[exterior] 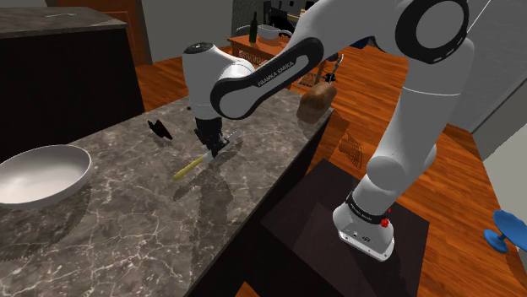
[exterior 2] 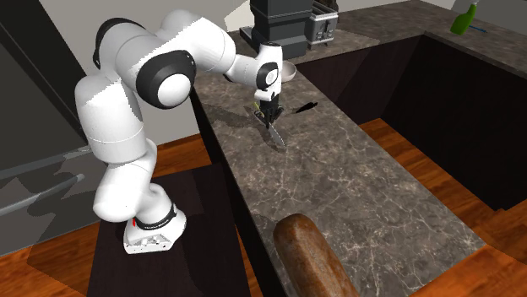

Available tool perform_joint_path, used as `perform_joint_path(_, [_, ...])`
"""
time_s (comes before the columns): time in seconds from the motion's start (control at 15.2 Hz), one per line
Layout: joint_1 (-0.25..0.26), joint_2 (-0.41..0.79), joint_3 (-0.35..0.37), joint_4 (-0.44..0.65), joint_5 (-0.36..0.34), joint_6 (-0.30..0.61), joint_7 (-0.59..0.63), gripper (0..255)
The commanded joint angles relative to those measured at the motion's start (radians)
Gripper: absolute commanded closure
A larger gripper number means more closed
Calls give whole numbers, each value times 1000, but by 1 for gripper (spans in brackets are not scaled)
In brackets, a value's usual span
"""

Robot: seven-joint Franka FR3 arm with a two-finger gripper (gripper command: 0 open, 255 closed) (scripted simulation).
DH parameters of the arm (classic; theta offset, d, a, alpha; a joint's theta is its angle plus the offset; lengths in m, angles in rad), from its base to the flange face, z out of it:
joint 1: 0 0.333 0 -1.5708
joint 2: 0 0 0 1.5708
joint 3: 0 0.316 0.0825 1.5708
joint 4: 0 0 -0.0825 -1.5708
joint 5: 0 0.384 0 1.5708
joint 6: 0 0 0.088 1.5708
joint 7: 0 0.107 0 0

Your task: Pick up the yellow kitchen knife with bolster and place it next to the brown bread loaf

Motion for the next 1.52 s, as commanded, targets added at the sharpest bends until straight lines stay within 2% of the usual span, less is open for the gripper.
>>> perform_joint_path(0.0, [0,0,0,0,0,0,0,255])
perform_joint_path(0.73, [-29,-97,30,58,92,-120,-69,255])
perform_joint_path(1.45, [-44,-167,40,144,156,-250,-121,255])
